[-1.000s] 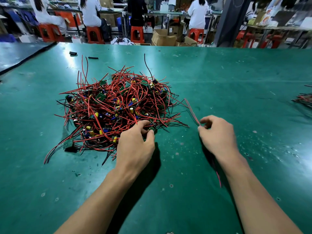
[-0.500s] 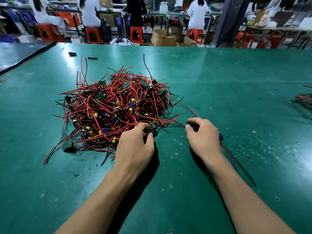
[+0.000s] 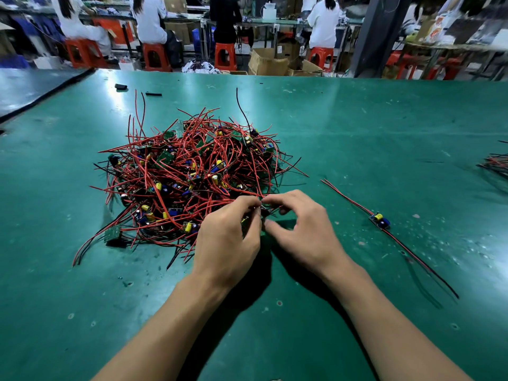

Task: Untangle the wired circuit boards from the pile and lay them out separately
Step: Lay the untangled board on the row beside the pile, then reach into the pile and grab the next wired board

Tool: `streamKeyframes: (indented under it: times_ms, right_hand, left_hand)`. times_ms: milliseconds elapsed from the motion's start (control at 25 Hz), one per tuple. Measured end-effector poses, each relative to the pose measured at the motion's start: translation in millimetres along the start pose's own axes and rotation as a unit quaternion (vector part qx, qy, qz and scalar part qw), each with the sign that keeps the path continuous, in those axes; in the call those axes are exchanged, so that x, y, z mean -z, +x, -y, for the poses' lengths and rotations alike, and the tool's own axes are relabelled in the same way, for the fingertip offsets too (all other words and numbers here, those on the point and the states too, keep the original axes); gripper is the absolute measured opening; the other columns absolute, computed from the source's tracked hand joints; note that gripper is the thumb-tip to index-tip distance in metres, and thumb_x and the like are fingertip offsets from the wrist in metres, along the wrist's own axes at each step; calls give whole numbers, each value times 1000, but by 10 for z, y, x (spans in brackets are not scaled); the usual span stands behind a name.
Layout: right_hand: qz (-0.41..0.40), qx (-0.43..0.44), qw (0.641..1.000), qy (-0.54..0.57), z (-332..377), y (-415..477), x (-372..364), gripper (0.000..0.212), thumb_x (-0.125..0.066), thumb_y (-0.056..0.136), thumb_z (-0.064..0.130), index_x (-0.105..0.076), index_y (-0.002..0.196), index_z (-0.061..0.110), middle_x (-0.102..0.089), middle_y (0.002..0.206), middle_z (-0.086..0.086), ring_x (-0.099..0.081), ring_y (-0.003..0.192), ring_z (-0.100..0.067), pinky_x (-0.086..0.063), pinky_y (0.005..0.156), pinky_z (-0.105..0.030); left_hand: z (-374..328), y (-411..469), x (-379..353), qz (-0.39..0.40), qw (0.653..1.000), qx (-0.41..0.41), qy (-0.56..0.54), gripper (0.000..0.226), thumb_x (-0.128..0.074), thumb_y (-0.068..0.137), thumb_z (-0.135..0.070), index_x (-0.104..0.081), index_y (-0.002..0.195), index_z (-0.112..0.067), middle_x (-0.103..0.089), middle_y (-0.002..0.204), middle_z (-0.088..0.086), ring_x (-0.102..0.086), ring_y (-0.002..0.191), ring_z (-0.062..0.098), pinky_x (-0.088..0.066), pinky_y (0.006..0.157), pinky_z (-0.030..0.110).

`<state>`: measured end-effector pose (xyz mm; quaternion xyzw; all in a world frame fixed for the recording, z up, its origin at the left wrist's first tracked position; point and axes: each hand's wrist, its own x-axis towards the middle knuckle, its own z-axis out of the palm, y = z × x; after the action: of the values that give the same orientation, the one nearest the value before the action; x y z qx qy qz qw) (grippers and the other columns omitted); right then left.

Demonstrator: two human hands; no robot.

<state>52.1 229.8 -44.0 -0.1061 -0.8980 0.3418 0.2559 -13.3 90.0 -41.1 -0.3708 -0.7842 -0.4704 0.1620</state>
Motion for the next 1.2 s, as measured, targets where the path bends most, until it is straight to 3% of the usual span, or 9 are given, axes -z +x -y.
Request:
streamKeyframes:
  times_ms: [160,280,360,560,720,840,960,1080,1200]
  right_hand:
    - [21,10,999,44,1,-8,-1,41,-65,76,22,-73,116,20,-70,102,4,-64,86,-18,-53,81,-32]
    - [-23,-6,995,95,-13,14,11,28,-70,84,21,-76,112,20,-75,97,8,-66,82,-4,-50,76,-17]
    - [-55,-68,981,171,-23,49,27,15,-73,90,24,-76,104,22,-73,81,10,-63,69,-3,-48,68,-19]
    - [-110,-198,885,406,7,136,154,12,-62,98,22,-72,97,15,-68,71,5,-53,54,-6,-42,52,-19]
    - [-76,-232,802,545,-3,173,296,28,-60,90,37,-73,102,15,-66,74,6,-51,56,-5,-42,55,-19]
    - [42,-229,809,539,-5,132,303,33,-62,85,39,-77,104,16,-62,77,6,-48,59,-5,-36,60,-22]
    - [151,-233,821,498,48,67,210,26,-65,87,32,-77,107,18,-64,77,4,-52,61,-6,-41,61,-21]
    - [145,-240,838,467,60,45,146,19,-74,83,27,-74,102,22,-72,86,-4,-61,78,-19,-50,66,-27]
    - [116,-214,858,452,36,58,155,35,-79,81,25,-64,111,13,-72,89,-4,-64,84,-19,-50,72,-23]
  left_hand:
    - [-47,-15,-16,-15,998,-55,-35,19,-67,88,-5,-71,105,-13,-74,93,-5,-68,81,9,-54,73,31]
    - [-53,-14,-26,-32,995,-62,-67,33,-67,88,-4,-67,119,-13,-73,103,-4,-68,81,8,-55,76,27]
    - [-59,-16,-26,-55,993,-66,-81,38,-68,87,-2,-64,123,-14,-72,109,-5,-68,77,10,-55,73,26]
    - [-72,-31,-14,-55,991,-86,-88,17,-67,85,0,-70,99,-8,-71,91,-3,-63,69,10,-54,65,30]
    - [-84,-26,-25,5,994,21,-104,11,-69,86,-2,-71,92,-12,-69,78,-8,-63,68,9,-53,64,29]
    - [-84,-4,-51,33,975,150,-160,9,-66,92,-8,-72,94,-13,-72,76,-8,-67,69,2,-55,64,22]
    - [-111,37,-49,63,912,251,-319,17,-58,98,-16,-73,94,-10,-74,75,0,-67,56,11,-52,50,21]
    - [-119,51,-27,107,853,299,-414,22,-56,98,-24,-71,95,-8,-71,73,7,-64,50,18,-51,44,23]
    - [-99,63,-21,125,828,318,-444,19,-58,98,-20,-72,95,-8,-69,77,7,-64,53,19,-53,48,23]
